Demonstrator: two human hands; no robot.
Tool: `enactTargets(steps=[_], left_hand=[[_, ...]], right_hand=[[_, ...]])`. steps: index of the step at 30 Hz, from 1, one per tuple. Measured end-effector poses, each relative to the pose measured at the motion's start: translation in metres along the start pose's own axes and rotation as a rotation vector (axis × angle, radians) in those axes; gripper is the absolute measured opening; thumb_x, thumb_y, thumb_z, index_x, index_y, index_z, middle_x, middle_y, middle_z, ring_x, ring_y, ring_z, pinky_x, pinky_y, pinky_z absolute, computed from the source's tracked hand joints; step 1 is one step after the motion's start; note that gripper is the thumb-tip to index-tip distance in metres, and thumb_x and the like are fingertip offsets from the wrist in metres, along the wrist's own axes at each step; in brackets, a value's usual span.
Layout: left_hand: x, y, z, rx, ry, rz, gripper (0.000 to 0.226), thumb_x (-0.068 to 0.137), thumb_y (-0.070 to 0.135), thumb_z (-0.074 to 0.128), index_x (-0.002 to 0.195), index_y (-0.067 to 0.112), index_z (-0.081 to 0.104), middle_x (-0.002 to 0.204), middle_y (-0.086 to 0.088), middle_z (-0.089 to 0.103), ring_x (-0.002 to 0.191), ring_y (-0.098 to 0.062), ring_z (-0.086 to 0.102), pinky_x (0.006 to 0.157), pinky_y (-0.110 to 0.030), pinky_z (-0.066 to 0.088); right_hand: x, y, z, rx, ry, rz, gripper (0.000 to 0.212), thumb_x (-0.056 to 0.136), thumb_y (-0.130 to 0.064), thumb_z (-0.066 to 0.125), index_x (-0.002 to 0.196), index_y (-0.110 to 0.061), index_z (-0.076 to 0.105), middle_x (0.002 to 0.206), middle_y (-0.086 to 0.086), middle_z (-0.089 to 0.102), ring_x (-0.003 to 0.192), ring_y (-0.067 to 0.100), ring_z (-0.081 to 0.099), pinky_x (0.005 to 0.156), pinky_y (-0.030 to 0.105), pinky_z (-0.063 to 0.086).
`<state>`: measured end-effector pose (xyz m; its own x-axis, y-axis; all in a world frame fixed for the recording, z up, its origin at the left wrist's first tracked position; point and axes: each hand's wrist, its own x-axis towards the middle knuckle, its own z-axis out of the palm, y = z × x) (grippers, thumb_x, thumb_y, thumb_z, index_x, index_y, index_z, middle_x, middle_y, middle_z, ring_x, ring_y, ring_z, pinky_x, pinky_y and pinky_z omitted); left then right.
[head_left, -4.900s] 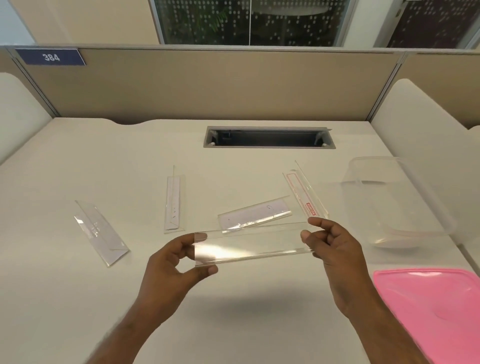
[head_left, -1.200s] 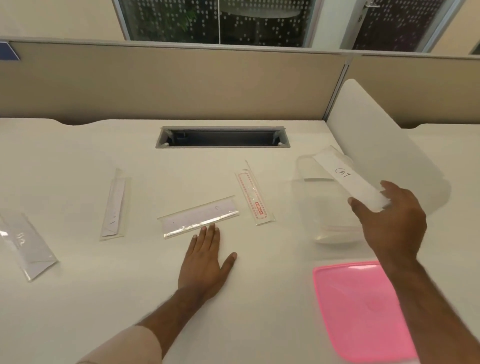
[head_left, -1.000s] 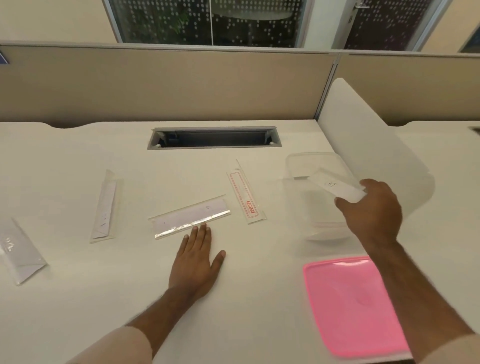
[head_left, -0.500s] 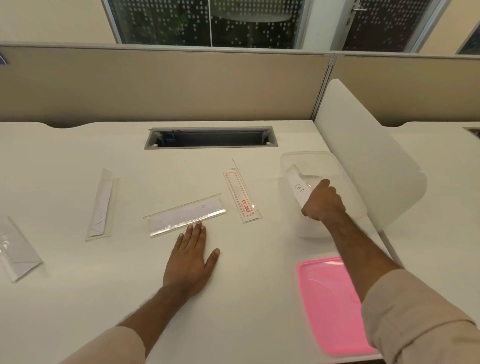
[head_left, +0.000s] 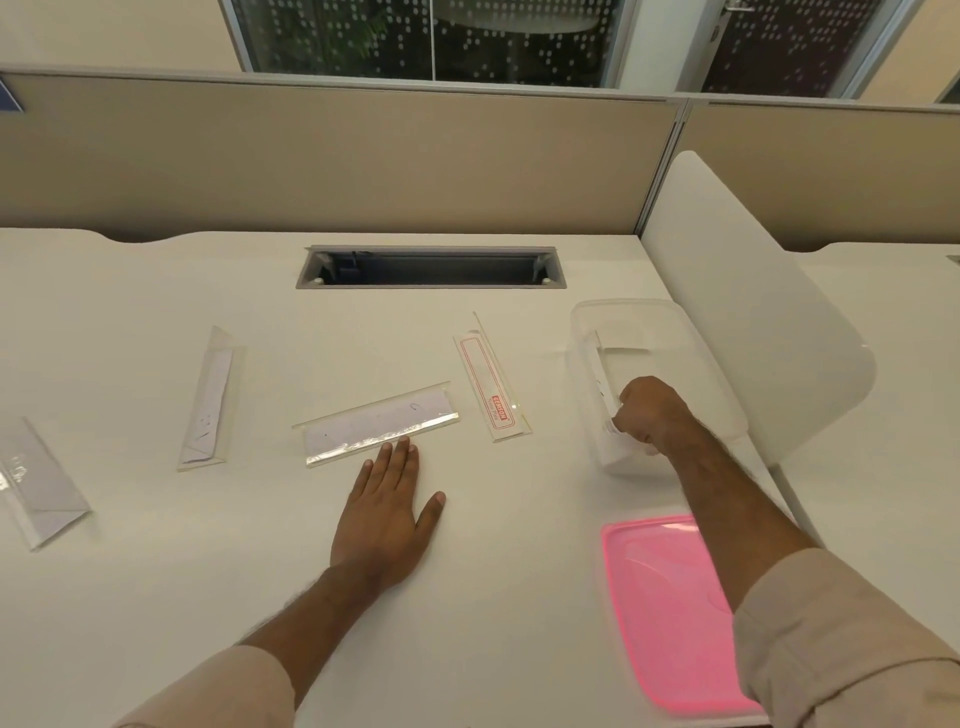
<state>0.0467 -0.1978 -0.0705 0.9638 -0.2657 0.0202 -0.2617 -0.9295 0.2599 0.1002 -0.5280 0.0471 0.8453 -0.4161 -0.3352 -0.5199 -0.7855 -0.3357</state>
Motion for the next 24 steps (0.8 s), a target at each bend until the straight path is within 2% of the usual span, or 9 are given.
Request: enactTargets(steps=[4, 7, 9, 10, 12, 15, 18, 21, 24], left_hand=[[-0.001, 0.001, 0.0, -0.004, 0.003, 0.0, 0.077, 0.1, 0.06, 0.017, 0.16, 0.015, 0.002, 0.166, 0.006, -0.007, 0.154, -0.01, -0.009, 0.122, -0.028, -0.009], [-0.001, 0.001, 0.0, 0.002, 0.007, 0.002, 0.077, 0.099, 0.061, 0.016, 0.16, 0.015, 0.001, 0.166, 0.006, -0.008, 0.153, -0.01, -0.009, 0.122, -0.028, -0.009], [-0.001, 0.001, -0.001, -0.002, 0.008, 0.001, 0.077, 0.099, 0.06, 0.016, 0.16, 0.015, 0.001, 0.166, 0.006, -0.008, 0.153, -0.009, -0.01, 0.122, -0.028, -0.01], [-0.001, 0.001, -0.001, -0.002, 0.006, 0.0, 0.077, 0.099, 0.061, 0.016, 0.16, 0.015, 0.0, 0.166, 0.007, -0.009, 0.153, -0.008, -0.011, 0.122, -0.028, -0.01], [-0.001, 0.001, -0.001, -0.005, 0.007, -0.003, 0.078, 0.098, 0.062, 0.014, 0.16, 0.016, 0.0, 0.165, 0.007, -0.01, 0.151, -0.007, -0.012, 0.122, -0.027, -0.01], [-0.001, 0.001, 0.0, 0.002, 0.007, -0.002, 0.079, 0.097, 0.063, 0.011, 0.16, 0.016, -0.001, 0.163, 0.009, -0.013, 0.15, -0.006, -0.014, 0.121, -0.027, -0.012], [-0.001, 0.001, 0.0, 0.001, 0.007, -0.003, 0.079, 0.097, 0.063, 0.012, 0.16, 0.016, -0.001, 0.162, 0.009, -0.014, 0.15, -0.006, -0.014, 0.12, -0.026, -0.013], [-0.001, 0.001, 0.0, -0.002, 0.007, -0.008, 0.079, 0.096, 0.064, 0.011, 0.16, 0.017, -0.001, 0.163, 0.01, -0.013, 0.15, -0.005, -0.015, 0.12, -0.026, -0.012], [-0.001, 0.001, 0.0, -0.006, 0.007, -0.014, 0.081, 0.094, 0.066, 0.008, 0.16, 0.018, -0.001, 0.164, 0.01, -0.011, 0.149, -0.004, -0.015, 0.12, -0.025, -0.013]], right_hand=[[-0.002, 0.001, 0.001, 0.014, 0.022, -0.005, 0.024, 0.075, -0.02, 0.074, 0.07, -0.01, 0.052, 0.069, 0.007, 0.054, 0.071, 0.033, 0.057, 0.064, 0.038, 0.056], [-0.001, 0.002, 0.002, 0.014, 0.071, -0.013, 0.029, 0.078, -0.03, 0.072, 0.067, -0.013, 0.052, 0.067, 0.004, 0.051, 0.069, 0.032, 0.052, 0.057, 0.03, 0.043], [-0.002, 0.003, 0.002, 0.046, 0.122, -0.035, 0.025, 0.082, -0.033, 0.068, 0.071, -0.014, 0.057, 0.072, 0.002, 0.052, 0.077, 0.034, 0.053, 0.063, 0.032, 0.043], [-0.003, 0.003, 0.002, 0.083, 0.158, -0.054, 0.023, 0.084, -0.034, 0.067, 0.084, -0.012, 0.064, 0.083, 0.003, 0.059, 0.088, 0.035, 0.058, 0.072, 0.034, 0.047], [-0.011, 0.003, 0.003, 0.204, 0.312, -0.094, 0.027, 0.087, -0.031, 0.066, 0.102, -0.009, 0.068, 0.101, 0.007, 0.068, 0.099, 0.032, 0.063, 0.082, 0.034, 0.048], [-0.033, -0.004, 0.004, 0.33, 0.631, -0.268, 0.011, 0.086, -0.016, 0.063, 0.088, -0.008, 0.069, 0.082, 0.009, 0.069, 0.078, 0.031, 0.064, 0.068, 0.029, 0.044], [-0.055, -0.02, 0.006, 0.403, 0.825, -0.475, 0.007, 0.085, -0.007, 0.061, 0.085, -0.004, 0.068, 0.077, 0.01, 0.068, 0.069, 0.025, 0.061, 0.065, 0.031, 0.045], [-0.068, -0.04, 0.017, 0.415, 0.835, -0.606, 0.006, 0.084, -0.008, 0.061, 0.083, -0.007, 0.067, 0.072, 0.006, 0.065, 0.065, 0.021, 0.056, 0.063, 0.031, 0.045], [-0.069, -0.055, 0.041, 0.397, 0.667, -0.612, 0.008, 0.085, -0.017, 0.064, 0.089, -0.011, 0.067, 0.074, 0.004, 0.063, 0.066, 0.021, 0.057, 0.062, 0.033, 0.048]])
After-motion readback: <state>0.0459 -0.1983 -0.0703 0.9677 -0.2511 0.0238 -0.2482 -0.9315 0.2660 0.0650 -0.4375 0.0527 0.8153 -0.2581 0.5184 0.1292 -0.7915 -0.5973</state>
